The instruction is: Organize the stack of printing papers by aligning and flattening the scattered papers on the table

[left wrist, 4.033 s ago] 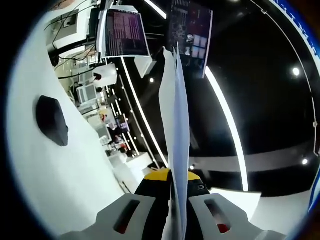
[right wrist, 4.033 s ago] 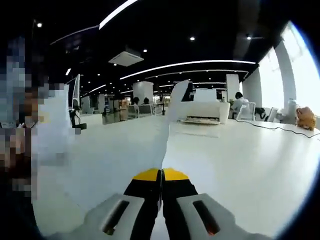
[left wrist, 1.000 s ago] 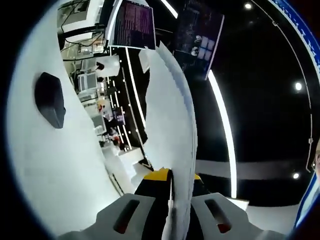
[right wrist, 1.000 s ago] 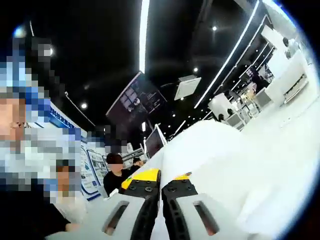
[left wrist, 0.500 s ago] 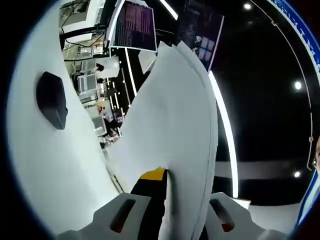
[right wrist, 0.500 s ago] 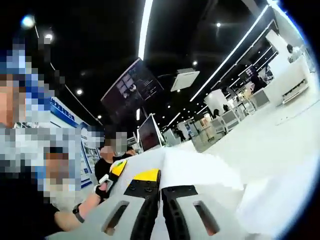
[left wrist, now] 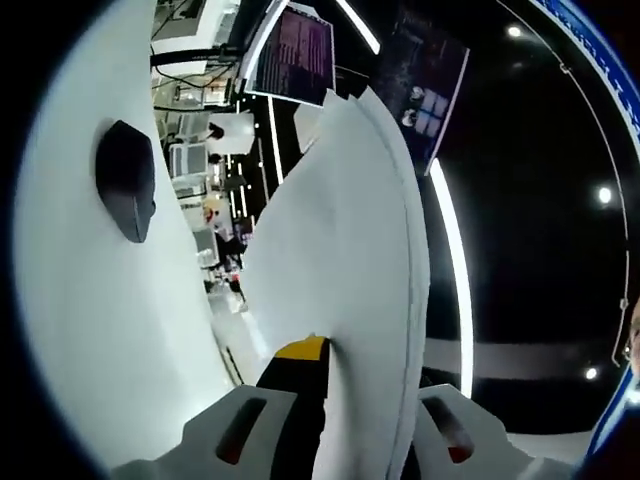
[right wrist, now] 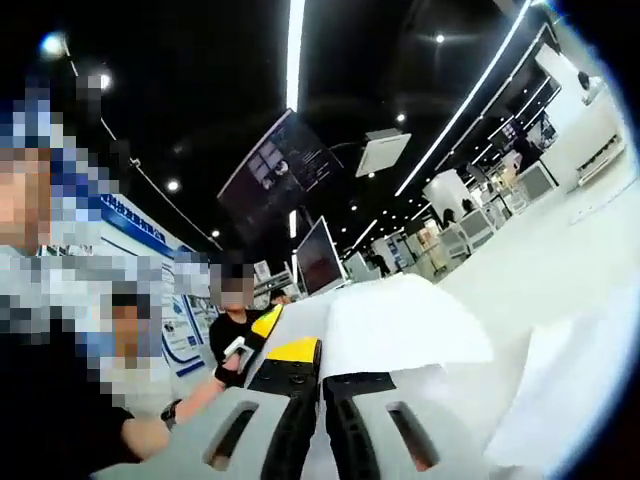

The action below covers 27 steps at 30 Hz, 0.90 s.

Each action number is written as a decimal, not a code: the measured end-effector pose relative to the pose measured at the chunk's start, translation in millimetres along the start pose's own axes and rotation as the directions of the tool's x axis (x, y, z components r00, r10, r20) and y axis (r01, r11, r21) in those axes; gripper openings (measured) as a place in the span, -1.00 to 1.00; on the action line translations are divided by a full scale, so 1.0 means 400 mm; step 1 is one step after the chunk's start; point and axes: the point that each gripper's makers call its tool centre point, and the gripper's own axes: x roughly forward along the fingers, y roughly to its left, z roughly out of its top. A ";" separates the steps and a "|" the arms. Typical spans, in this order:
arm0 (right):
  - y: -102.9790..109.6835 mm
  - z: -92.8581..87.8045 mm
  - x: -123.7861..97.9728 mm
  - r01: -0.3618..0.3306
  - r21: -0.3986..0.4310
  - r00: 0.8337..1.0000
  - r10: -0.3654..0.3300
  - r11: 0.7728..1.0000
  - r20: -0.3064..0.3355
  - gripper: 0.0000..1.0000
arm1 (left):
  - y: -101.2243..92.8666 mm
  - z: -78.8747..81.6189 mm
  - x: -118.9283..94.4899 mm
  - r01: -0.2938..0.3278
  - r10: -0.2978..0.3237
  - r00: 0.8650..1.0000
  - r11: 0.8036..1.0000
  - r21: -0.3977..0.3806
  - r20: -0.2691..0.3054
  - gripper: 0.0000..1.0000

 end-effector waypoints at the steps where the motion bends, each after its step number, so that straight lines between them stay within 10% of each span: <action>1: 0.006 -0.010 0.004 -0.017 0.007 1.000 0.017 1.000 -0.014 -1.00 | 0.002 0.001 0.000 -0.004 0.004 1.000 1.000 0.001 0.006 -0.68; 27: 0.017 -0.049 0.015 0.077 -0.138 0.996 -0.082 0.987 -0.029 -1.00 | -0.007 0.003 0.006 0.002 -0.002 0.999 1.000 -0.008 0.037 -0.77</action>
